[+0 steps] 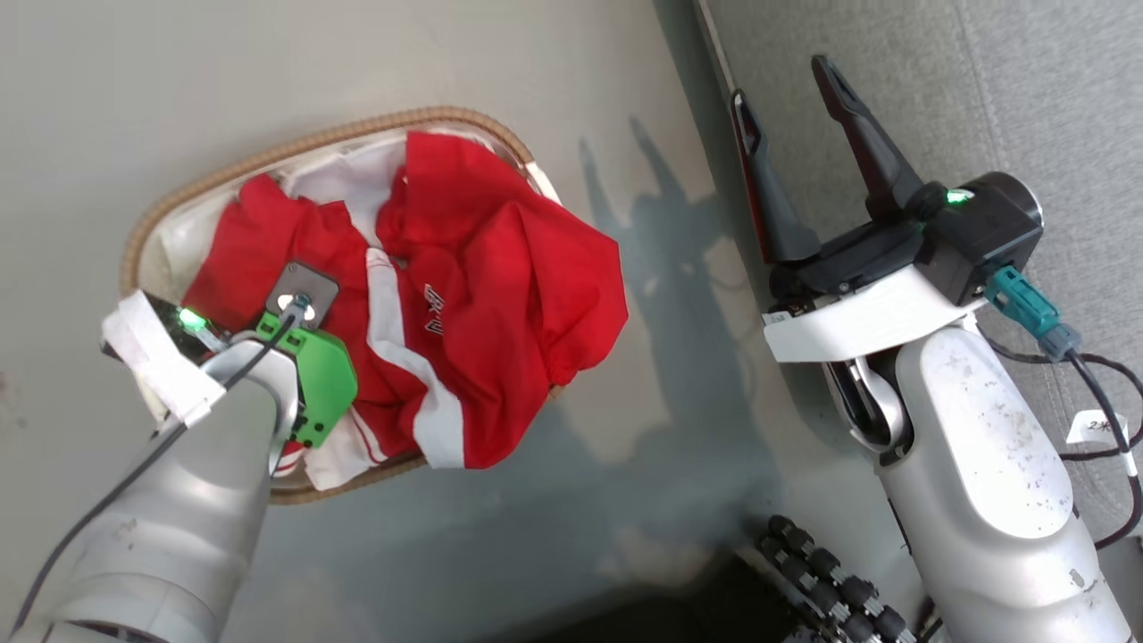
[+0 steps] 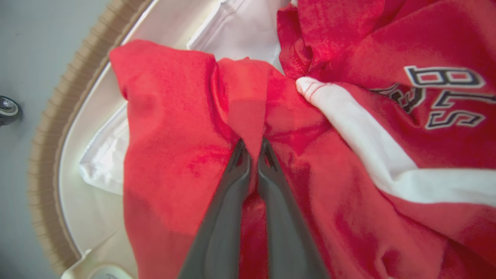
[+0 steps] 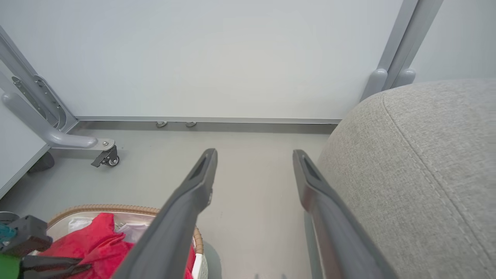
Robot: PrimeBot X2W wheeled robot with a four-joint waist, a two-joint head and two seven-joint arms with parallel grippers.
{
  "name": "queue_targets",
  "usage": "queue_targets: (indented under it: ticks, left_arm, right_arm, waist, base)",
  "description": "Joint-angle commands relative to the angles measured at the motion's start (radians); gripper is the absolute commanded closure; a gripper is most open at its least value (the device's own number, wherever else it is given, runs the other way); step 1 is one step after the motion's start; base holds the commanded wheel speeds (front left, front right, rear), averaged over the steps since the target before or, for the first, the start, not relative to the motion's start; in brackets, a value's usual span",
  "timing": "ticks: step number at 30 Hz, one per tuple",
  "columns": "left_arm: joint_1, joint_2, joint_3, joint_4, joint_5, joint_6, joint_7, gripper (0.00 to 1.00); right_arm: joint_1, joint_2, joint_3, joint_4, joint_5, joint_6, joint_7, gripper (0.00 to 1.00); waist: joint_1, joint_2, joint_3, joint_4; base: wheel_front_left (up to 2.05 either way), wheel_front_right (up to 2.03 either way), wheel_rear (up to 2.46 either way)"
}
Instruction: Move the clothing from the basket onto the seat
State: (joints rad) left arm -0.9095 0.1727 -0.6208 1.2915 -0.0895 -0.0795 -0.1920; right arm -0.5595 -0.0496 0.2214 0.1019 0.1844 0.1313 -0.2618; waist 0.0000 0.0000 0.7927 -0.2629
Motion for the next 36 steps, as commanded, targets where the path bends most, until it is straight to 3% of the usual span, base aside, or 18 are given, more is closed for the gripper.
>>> queue_targets:
  ticks: [1,12,36]
  left_arm:
    - [0.024,-0.005,0.003,0.000,-0.013,-0.008,-0.021,1.00]
    - [0.127,-0.092,0.061,-0.077,-0.109,-0.003,-0.075,1.00]
    - [0.415,-0.121,0.217,-0.578,-0.210,-0.003,-0.074,1.00]
  right_arm:
    - [0.023,-0.003,-0.003,0.012,-0.011,-0.001,-0.005,0.00]
    - [0.108,-0.004,-0.028,0.067,-0.045,-0.001,-0.005,0.00]
    - [0.383,-0.022,-0.002,0.168,-0.052,-0.001,-0.005,0.00]
  waist:
    - [0.0000,0.0000,-0.083,0.036]
    - [0.0000,0.0000,-0.301,0.103]
    - [0.0000,0.0000,-0.723,0.218]
  base:
    - [0.00,0.00,0.00]
    - [0.00,0.00,0.00]
    - [0.00,0.00,0.00]
